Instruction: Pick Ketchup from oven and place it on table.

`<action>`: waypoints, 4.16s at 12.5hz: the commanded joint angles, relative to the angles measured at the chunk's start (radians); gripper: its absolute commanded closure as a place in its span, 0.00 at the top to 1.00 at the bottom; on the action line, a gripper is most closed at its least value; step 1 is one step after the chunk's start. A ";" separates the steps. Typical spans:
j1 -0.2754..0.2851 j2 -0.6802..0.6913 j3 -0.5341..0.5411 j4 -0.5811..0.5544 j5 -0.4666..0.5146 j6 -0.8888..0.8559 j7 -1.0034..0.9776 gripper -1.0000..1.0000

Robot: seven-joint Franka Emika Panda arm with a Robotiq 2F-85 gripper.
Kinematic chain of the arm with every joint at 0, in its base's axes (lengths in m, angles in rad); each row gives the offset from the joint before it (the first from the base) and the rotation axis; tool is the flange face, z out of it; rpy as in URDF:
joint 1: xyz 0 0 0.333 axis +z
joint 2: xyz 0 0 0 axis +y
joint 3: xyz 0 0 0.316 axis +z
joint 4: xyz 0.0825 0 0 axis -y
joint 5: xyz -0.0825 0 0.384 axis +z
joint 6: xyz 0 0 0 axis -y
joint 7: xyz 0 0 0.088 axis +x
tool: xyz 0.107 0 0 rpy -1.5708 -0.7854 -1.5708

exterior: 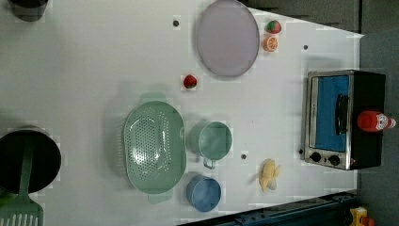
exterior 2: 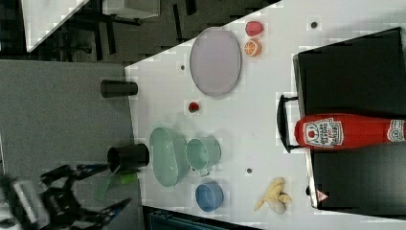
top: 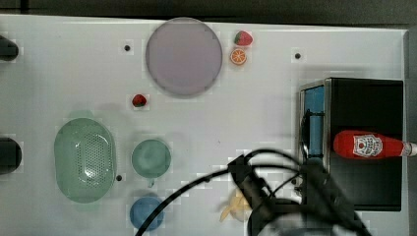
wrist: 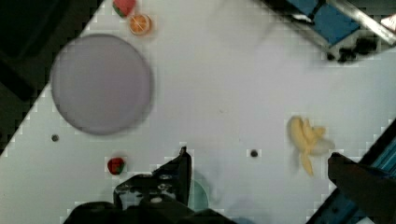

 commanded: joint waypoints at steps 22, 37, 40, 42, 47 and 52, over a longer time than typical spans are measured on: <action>-0.074 0.670 -0.466 -0.027 0.064 0.690 -0.037 0.99; -0.010 0.401 -0.111 0.056 0.058 0.293 0.108 0.50; -0.009 0.386 -0.017 -0.023 0.058 0.295 0.225 0.50; -0.008 0.387 0.032 -0.081 0.057 0.304 0.326 0.50; -0.008 0.502 0.095 -0.285 0.006 0.570 0.437 0.50; -0.007 0.765 0.095 -0.309 0.006 0.854 0.438 0.50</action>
